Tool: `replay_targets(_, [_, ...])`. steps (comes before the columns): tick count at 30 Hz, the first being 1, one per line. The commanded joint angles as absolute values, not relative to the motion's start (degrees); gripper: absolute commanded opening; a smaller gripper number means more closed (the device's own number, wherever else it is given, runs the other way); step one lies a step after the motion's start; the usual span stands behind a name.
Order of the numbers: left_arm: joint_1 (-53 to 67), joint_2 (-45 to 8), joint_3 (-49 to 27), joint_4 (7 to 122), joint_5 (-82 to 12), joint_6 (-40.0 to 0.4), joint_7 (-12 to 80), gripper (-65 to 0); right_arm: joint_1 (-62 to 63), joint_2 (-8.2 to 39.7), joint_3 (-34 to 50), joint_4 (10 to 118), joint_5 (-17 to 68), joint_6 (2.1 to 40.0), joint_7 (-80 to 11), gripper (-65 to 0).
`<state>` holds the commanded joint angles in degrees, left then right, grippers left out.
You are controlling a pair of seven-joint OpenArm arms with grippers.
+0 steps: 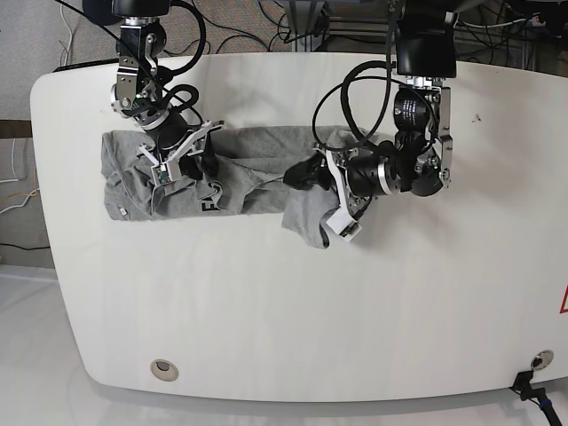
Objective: Fold the T-shirt properly
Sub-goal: 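Fold the strip end with the left gripper toward the right gripper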
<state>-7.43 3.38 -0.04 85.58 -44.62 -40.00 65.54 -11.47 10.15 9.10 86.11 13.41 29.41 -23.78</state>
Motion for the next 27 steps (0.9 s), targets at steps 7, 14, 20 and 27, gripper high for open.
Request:
replay_targets(7, [-8.8,3.5,2.8,85.8,-45.1,-40.0,65.5,-37.8,-11.6,10.2,9.1,86.1,13.4,29.5,-23.8,-45.1])
replay_targets(14, [-9.2,3.6,3.8,85.9,-52.4,-40.0,65.5,-37.9,-11.6,9.0,9.1,86.2,13.3,29.6,-23.8,-45.1])
replay_targets(20, [-9.2,1.9,3.6,86.6,-56.5,-40.0,65.5,-37.9,-11.6,9.0,9.1,86.2,13.4,29.6,-23.8,-45.1])
replay_targets(27, [-8.3,-4.5,3.7,94.4,-52.7,-40.0,65.4,-38.3,-11.6,9.0,9.1,86.2,13.3,29.5,-23.8,-45.1])
